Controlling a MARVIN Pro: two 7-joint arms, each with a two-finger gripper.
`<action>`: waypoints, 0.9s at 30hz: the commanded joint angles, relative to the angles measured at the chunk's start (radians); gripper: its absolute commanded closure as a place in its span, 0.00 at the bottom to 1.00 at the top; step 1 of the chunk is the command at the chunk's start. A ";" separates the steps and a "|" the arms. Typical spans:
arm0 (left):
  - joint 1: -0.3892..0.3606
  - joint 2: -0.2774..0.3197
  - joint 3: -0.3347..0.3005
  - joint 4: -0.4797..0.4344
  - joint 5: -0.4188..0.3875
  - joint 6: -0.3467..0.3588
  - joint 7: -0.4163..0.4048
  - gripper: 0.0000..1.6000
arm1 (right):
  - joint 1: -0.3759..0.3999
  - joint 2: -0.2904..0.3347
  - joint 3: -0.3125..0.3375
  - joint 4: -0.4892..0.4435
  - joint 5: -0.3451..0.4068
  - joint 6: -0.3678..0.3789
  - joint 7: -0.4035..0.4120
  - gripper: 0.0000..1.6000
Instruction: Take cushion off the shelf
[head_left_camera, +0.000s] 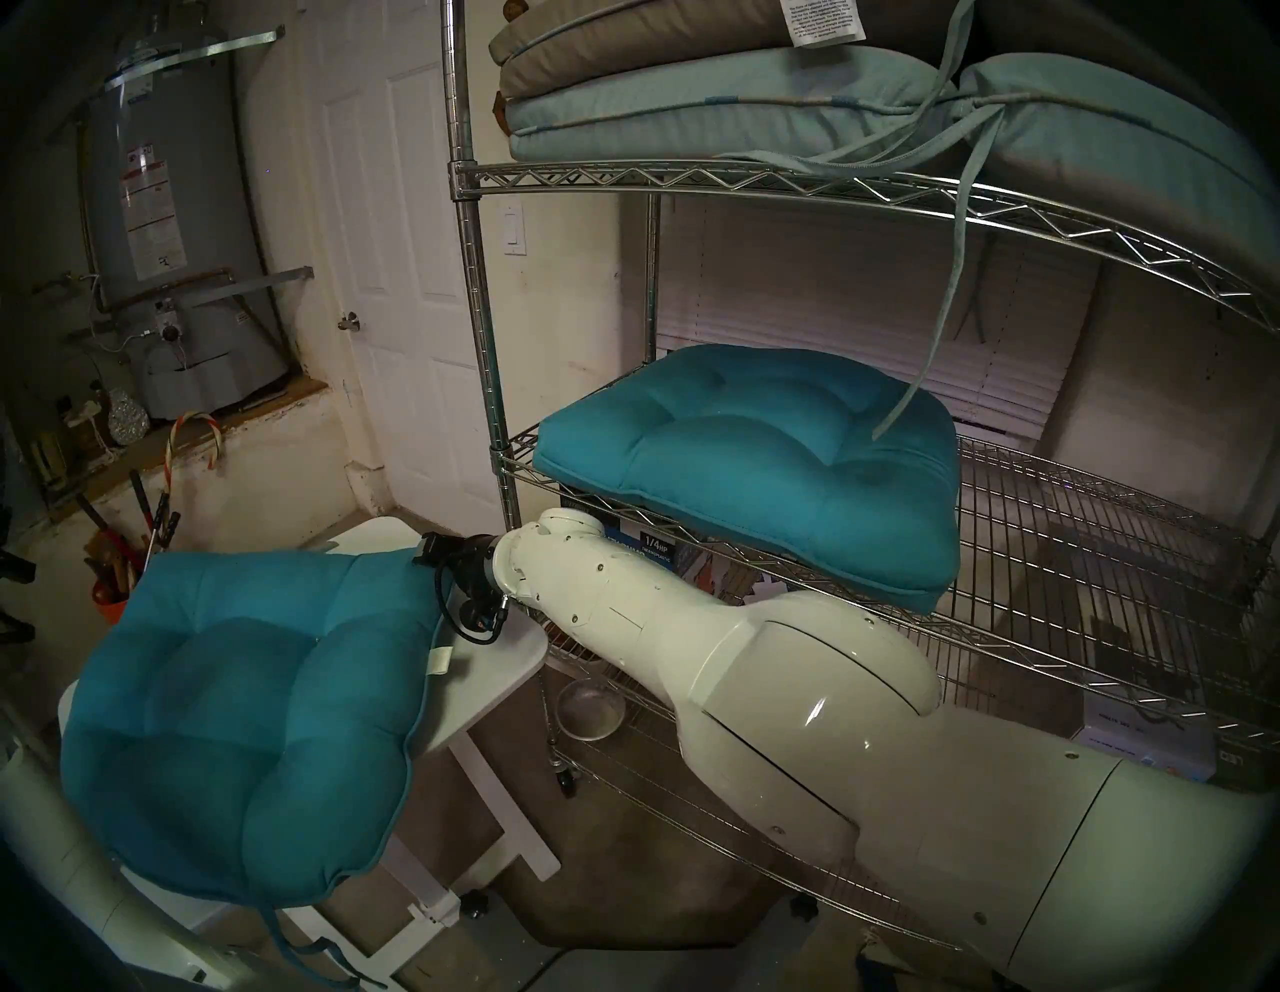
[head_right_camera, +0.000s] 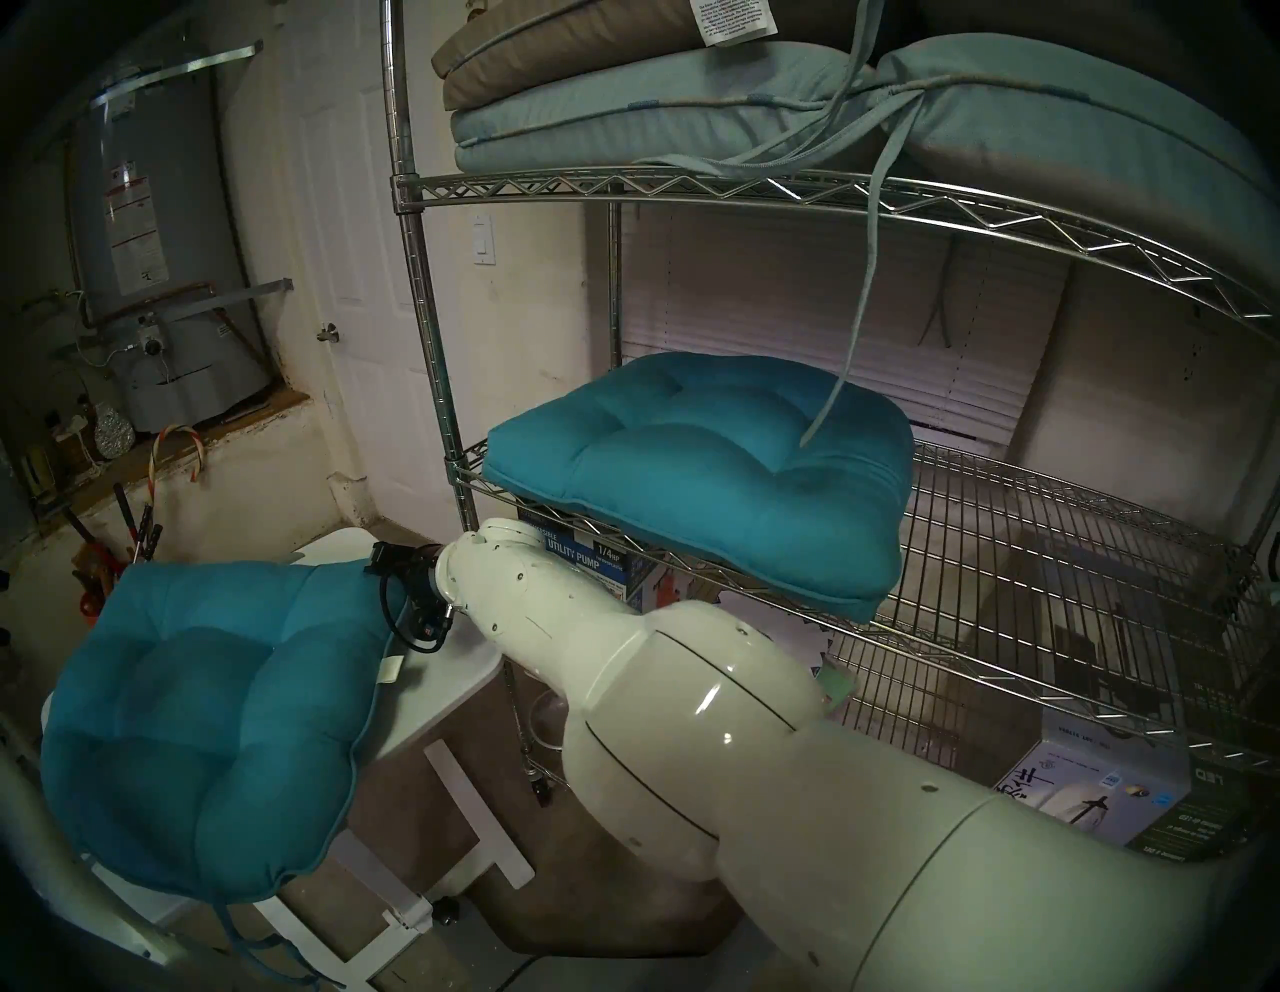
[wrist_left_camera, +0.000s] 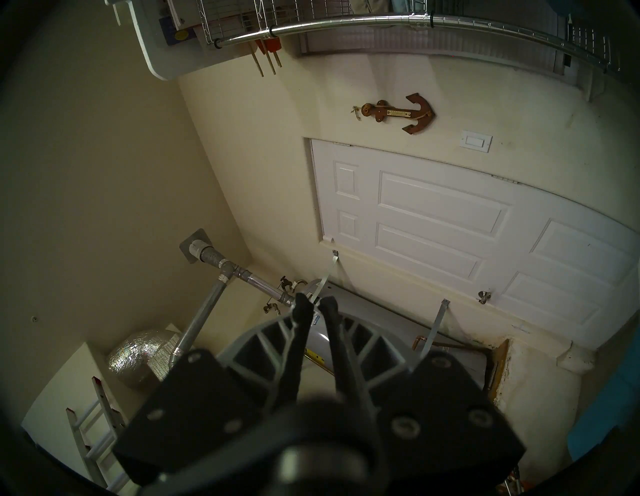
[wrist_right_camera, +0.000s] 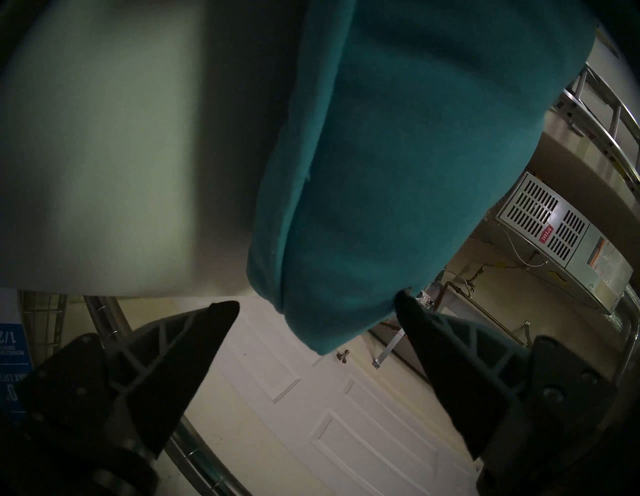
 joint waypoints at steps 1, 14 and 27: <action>0.000 0.012 0.001 -0.015 -0.002 -0.002 0.006 0.57 | -0.003 -0.006 0.020 -0.057 0.037 -0.010 -0.044 0.00; 0.001 0.012 0.001 -0.017 -0.001 -0.002 0.007 0.57 | -0.015 -0.006 0.052 -0.137 0.068 -0.077 -0.163 0.00; 0.000 0.012 0.001 -0.016 -0.002 -0.002 0.007 0.57 | -0.095 0.108 0.052 -0.294 0.055 -0.127 -0.217 0.00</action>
